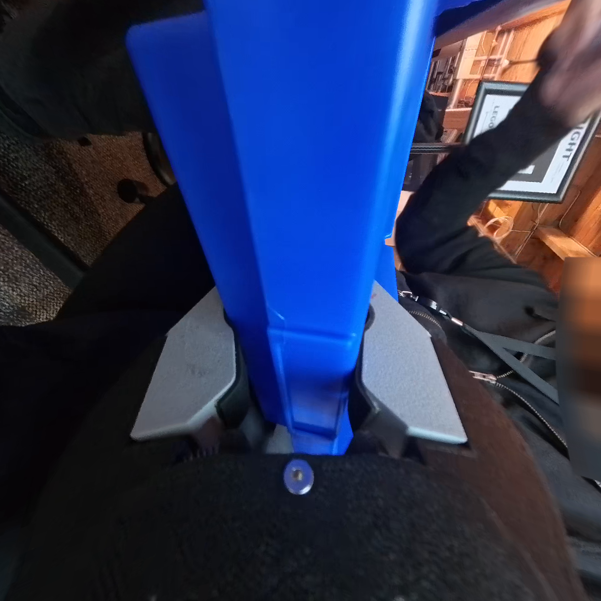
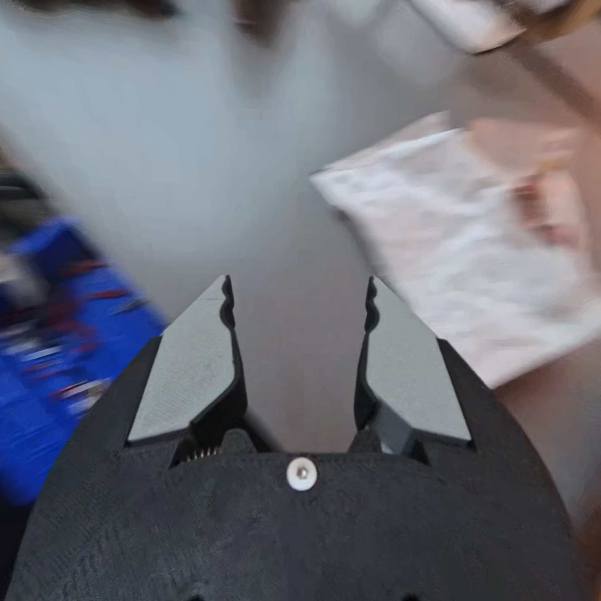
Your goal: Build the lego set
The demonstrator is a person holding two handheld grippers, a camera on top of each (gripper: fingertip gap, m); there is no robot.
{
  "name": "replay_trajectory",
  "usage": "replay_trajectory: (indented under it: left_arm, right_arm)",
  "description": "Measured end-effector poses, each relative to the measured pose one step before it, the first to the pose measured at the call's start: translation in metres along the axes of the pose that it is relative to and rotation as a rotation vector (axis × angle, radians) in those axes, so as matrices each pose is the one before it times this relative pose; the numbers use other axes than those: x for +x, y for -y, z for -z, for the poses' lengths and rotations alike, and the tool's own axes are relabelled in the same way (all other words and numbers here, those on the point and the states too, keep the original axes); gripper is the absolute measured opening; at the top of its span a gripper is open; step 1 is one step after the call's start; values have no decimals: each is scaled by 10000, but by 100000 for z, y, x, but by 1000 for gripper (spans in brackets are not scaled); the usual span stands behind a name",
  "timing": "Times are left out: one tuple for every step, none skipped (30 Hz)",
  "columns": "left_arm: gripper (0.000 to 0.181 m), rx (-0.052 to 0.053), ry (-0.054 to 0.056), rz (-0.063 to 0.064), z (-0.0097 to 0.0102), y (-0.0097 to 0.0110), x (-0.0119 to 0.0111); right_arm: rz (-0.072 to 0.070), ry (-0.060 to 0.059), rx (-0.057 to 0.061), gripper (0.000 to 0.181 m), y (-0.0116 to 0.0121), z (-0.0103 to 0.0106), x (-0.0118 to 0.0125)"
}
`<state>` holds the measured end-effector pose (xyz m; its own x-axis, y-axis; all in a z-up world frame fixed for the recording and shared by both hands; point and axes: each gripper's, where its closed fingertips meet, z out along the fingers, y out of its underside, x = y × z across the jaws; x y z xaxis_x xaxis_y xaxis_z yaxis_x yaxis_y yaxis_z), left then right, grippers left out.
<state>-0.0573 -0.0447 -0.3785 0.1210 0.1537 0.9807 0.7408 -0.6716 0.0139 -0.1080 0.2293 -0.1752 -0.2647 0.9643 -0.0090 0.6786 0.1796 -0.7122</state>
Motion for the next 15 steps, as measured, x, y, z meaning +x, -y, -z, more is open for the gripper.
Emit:
replay_trajectory:
  left_arm:
    - [74, -6, 17, 26, -19, -130, 28]
    - [74, -17, 23, 34, -23, -147, 38]
    - [74, -32, 40, 30, -59, -186, 60]
    - [74, -31, 57, 21, -78, -187, 85]
    - [74, -60, 65, 3, -101, -245, 121]
    - [74, -72, 49, 11, -105, -276, 154]
    - [74, -70, 44, 31, -93, -300, 171]
    - [74, -29, 57, -12, -65, -258, 180]
    - [74, -13, 77, -59, -34, -259, 203]
    - [74, 21, 33, -115, 3, -238, 283]
    - [74, 11, 6, -125, 21, -261, 356]
    - [74, 7, -13, -54, -24, -290, 354]
    - [74, -18, 35, -5, -60, -318, 254]
    - [74, -27, 165, -11, -34, -322, 54]
    - [74, -11, 155, 60, -1, -292, 25]
  right_arm:
    - [-498, 1076, 83, 77, -1942, 221, -3284]
    - [-372, 484, -258, 74, -2639, -535, -2068]
    - [-291, 8, -488, 75, -2985, -1026, -949]
    - [-167, -266, -142, 81, -2272, -1198, -264]
    - [183, -264, 655, 88, -847, -414, -389]
    - [358, 25, 412, 56, -712, 67, -856]
    - [18, -6, -494, 60, -1492, -351, -494]
    - [-342, -312, -701, 64, -1506, -519, 100]
    - [-316, -292, -593, 68, -1327, -347, 134]
    - [-210, -287, -195, 75, -941, -8, 183]
    - [-238, -65, 305, 76, -446, 211, -72]
    - [-348, 507, 383, 75, -365, 205, -837]
    - [-460, 793, 46, 80, -663, 18, -1149]
    - [-369, 727, -341, 74, -955, -170, -991]
    - [-199, 496, -449, 53, -887, -272, -716]
